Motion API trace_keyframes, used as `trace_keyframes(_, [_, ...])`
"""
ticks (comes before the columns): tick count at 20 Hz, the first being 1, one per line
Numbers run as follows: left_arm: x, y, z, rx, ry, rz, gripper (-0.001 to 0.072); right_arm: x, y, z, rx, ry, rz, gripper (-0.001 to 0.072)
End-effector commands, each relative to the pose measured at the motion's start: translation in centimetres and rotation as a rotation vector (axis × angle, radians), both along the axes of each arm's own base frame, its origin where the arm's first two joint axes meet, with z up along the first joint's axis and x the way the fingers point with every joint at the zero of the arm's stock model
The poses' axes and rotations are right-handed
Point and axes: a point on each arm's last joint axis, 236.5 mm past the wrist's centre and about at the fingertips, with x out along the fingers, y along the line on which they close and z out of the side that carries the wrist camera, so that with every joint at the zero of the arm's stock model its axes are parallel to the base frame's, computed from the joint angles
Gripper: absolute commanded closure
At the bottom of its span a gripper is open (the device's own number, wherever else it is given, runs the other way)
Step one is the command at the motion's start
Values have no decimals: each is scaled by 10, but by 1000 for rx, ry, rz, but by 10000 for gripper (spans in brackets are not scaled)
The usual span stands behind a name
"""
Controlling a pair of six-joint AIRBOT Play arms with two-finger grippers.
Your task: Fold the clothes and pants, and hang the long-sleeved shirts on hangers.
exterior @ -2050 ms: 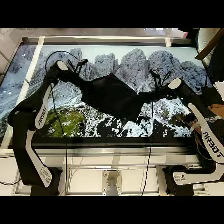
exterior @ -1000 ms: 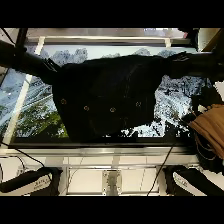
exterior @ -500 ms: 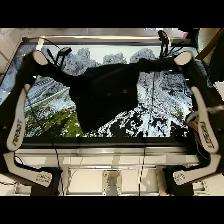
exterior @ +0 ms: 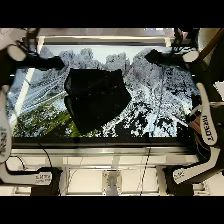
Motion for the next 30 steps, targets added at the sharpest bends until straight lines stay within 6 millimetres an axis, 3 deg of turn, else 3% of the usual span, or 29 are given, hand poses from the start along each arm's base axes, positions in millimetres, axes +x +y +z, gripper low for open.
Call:
trace_keyframes(1, [-84,21,-5,-2,200,-3,220,-83,-43,-23,-186,265,147,301])
trace_keyframes(3, [-140,16,-43,-35,318,26,221,-122,-49,-37,-189,359,203,301])
trace_keyframes(5, [-193,-3,-84,-129,400,77,221,-156,-38,-62,-130,402,217,300])
trace_keyframes(8, [-244,-37,-123,-360,441,213,184,-182,9,-70,113,324,222,299])
trace_keyframes(10, [-277,-46,-151,-445,505,316,56,-194,20,-73,164,321,246,299])
trace_keyframes(11, [-290,-48,-164,-474,539,370,43,-195,20,-77,166,329,241,299])
trace_keyframes(12, [-295,-52,-173,-535,541,423,43,-190,17,-78,161,316,219,299])
trace_keyframes(14, [-283,-67,-173,-701,479,474,43,-169,12,-71,180,256,147,299])
trace_keyframes(17, [-294,-88,-184,-734,521,424,43,-149,8,-58,226,190,77,299])
trace_keyframes(19, [-298,-102,-188,-708,529,376,43,-148,8,-58,226,187,75,299])
trace_keyframes(21, [-284,-108,-194,-695,479,396,44,-150,9,-58,229,191,81,299])
trace_keyframes(25, [-279,-120,-219,-675,516,467,46,-155,12,-58,233,204,101,300])
trace_keyframes(28, [-274,-115,-233,-729,574,632,83,-157,14,-58,234,210,110,299])
trace_keyframes(30, [-252,-104,-228,-778,482,709,92,-158,12,-61,220,214,112,299])
